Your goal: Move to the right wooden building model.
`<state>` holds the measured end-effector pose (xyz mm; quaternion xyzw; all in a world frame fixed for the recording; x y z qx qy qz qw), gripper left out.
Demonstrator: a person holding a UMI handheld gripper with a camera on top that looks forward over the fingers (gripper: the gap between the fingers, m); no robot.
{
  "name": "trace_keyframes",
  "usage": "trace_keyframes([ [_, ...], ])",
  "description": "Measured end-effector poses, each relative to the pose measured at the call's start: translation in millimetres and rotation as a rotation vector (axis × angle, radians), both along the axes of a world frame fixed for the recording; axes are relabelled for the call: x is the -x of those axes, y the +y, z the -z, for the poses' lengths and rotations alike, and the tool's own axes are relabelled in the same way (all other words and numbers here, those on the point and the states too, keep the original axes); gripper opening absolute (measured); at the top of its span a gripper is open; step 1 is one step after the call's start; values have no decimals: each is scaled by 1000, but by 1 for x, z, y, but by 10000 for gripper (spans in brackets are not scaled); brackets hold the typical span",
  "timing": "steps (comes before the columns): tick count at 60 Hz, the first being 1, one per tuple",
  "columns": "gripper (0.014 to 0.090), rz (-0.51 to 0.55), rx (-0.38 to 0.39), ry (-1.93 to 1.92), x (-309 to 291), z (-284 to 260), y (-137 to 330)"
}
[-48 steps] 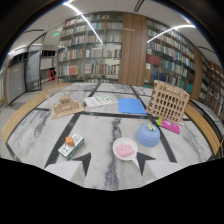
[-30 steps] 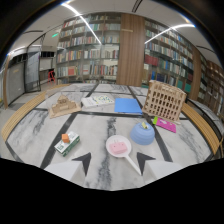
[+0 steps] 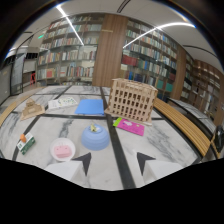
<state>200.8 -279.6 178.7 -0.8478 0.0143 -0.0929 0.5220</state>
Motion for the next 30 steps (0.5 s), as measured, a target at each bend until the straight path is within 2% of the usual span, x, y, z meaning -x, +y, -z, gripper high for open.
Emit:
trace_keyframes([
  [16,863,100,-62,-45,-121,-19,126],
  [30,860,126,-44,-21,-175,-3,235],
])
